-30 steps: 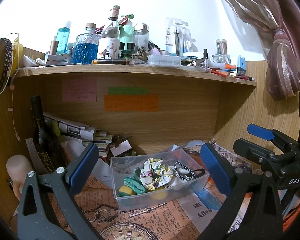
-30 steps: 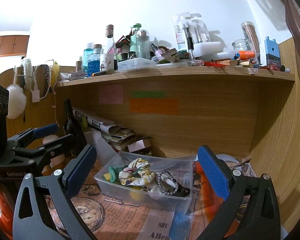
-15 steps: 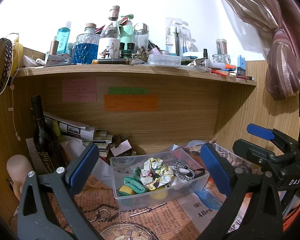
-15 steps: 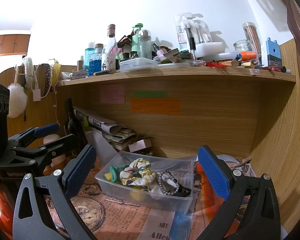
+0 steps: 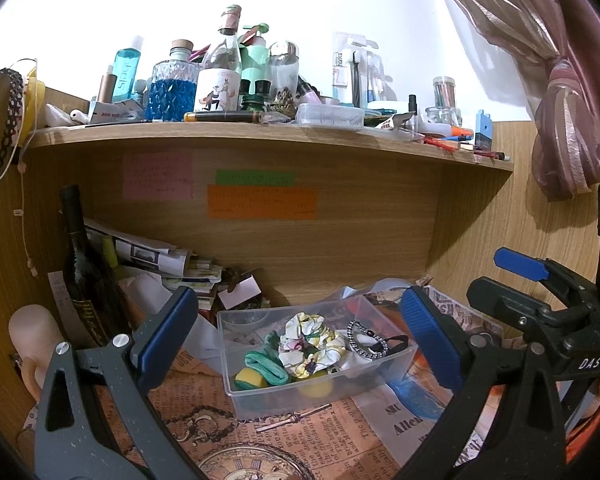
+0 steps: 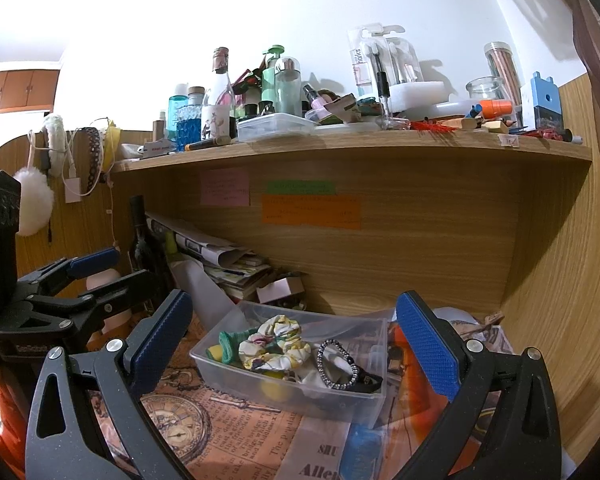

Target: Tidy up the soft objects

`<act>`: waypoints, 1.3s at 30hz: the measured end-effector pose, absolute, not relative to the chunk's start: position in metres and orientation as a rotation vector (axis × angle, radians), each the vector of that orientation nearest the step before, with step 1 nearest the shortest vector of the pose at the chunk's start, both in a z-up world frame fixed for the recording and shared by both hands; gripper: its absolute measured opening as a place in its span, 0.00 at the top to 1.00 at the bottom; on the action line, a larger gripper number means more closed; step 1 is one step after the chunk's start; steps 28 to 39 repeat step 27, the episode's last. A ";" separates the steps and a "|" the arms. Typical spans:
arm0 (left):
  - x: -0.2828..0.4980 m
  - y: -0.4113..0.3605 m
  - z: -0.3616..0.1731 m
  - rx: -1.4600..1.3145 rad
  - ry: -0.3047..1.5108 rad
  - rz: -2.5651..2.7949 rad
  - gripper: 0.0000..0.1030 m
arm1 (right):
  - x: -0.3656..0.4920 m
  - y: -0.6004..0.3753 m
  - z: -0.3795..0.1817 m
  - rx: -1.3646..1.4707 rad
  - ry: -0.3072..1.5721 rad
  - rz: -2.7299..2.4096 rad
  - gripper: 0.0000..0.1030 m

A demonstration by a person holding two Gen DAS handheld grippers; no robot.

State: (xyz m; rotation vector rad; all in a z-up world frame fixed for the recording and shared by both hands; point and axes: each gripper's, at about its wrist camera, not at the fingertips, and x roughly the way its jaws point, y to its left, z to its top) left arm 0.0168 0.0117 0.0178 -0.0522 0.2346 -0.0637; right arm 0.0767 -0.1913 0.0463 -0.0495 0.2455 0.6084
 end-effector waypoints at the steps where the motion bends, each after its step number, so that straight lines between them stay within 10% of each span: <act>1: 0.017 0.011 0.018 -0.054 0.234 -0.064 0.00 | 0.076 -0.191 0.046 -0.049 0.246 0.608 0.01; 39: 0.022 0.010 0.011 -0.065 0.269 -0.078 0.00 | 0.091 -0.192 0.037 -0.041 0.285 0.598 0.00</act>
